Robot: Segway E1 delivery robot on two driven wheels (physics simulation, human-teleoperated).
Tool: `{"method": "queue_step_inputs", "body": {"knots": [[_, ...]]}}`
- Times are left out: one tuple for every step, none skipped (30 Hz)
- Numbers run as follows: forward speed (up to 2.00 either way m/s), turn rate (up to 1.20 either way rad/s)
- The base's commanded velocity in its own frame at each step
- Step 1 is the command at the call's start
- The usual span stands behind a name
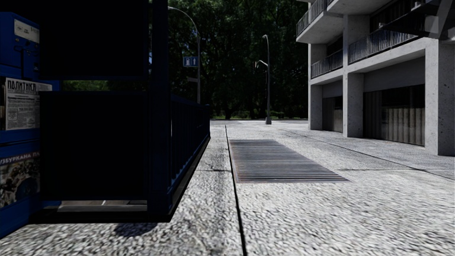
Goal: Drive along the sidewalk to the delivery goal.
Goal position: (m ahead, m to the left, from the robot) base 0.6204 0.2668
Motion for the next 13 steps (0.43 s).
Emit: {"method": "queue_step_inputs", "body": {"knots": [[0.00,0.00],[0.00,0.00],[0.00,0.00],[0.00,0.00],[0.00,0.00],[0.00,0.00],[0.00,0.00],[0.00,0.00],[0.00,0.00],[0.00,0.00],[0.00,0.00],[0.00,0.00],[0.00,0.00]]}}
